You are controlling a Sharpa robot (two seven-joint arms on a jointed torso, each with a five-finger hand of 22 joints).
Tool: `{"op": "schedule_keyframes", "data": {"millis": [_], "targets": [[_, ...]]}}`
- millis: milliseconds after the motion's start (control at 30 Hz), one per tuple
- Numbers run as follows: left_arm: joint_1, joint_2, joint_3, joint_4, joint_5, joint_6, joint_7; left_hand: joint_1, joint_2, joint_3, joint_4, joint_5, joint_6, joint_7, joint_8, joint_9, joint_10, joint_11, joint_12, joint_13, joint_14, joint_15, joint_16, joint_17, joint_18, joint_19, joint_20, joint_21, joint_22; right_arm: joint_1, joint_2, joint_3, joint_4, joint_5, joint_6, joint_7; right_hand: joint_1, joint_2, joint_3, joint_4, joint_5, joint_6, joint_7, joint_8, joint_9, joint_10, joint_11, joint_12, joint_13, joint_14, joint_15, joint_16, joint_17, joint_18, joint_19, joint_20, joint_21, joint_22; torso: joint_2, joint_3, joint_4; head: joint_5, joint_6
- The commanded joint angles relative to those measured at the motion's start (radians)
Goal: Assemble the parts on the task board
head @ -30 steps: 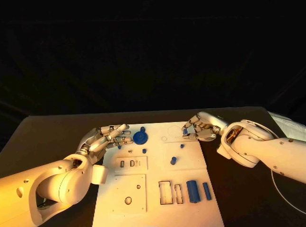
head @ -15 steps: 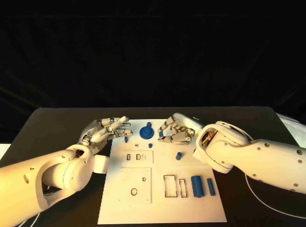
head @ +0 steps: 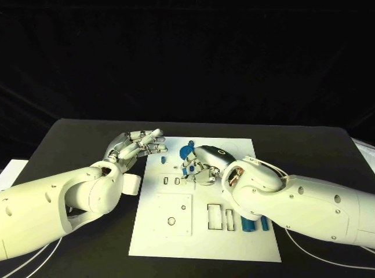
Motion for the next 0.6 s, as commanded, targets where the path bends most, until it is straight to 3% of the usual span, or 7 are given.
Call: {"op": "schedule_keyframes", "data": {"millis": [33, 333, 600], "targets": [[0.0, 0.003, 0.0, 0.0, 0.007, 0.011, 0.018, 0.005, 0.003, 0.001, -0.004, 0.0, 0.004, 0.001, -0.006, -0.002, 0.003, 0.006, -0.005, -0.001, -0.002, 0.003, -0.004, 0.002, 0.003, 0.005, 0.002, -0.004, -0.001, -0.009, 0.016, -0.001, -0.013, -0.076, 0.005, -0.041, 0.0, 0.003, 0.004, -0.002, -0.005, 0.019, -0.012, 0.007, 0.002, -0.008, -0.001, -0.005, 0.009, 0.084, -0.006, -0.003, 0.185, -0.003, -0.004, -0.005, -0.003, -0.001, -0.002, -0.0005, -0.0007, 0.007, -0.005], [0.0, 0.008, 0.0, 0.003, 0.008, 0.013, 0.014, 0.005, 0.003, 0.001, -0.004, 0.0, 0.004, 0.001, -0.006, -0.002, 0.003, 0.006, -0.005, -0.001, -0.002, 0.003, -0.004, 0.002, 0.003, 0.005, 0.002, -0.004, -0.001, -0.026, 0.048, -0.004, -0.038, -0.097, 0.018, -0.044, -0.004, -0.001, 0.005, -0.003, -0.008, 0.02, -0.012, 0.005, 0.002, -0.005, -0.002, -0.002, 0.011, 0.084, -0.006, -0.003, 0.185, -0.004, -0.003, -0.006, -0.003, 0.0, 0.001, 0.0006, 0.0018, 0.008, -0.005], [0.0, 0.01, 0.0, 0.008, 0.008, 0.017, 0.011, 0.007, 0.004, 0.002, -0.006, 0.0, 0.004, 0.0, -0.007, -0.002, 0.004, 0.006, -0.006, -0.001, -0.002, 0.003, -0.005, 0.002, 0.003, 0.005, 0.002, -0.005, -0.002, -0.038, 0.059, -0.005, -0.05, -0.107, 0.04, -0.047, -0.011, -0.004, 0.004, -0.001, -0.016, 0.019, -0.011, 0.002, 0.001, 0.001, -0.001, 0.006, 0.017, 0.086, -0.007, 0.0, 0.191, -0.003, -0.003, -0.007, -0.005, -0.002, 0.002, 0.002, 0.0003, 0.013, -0.014]]}}
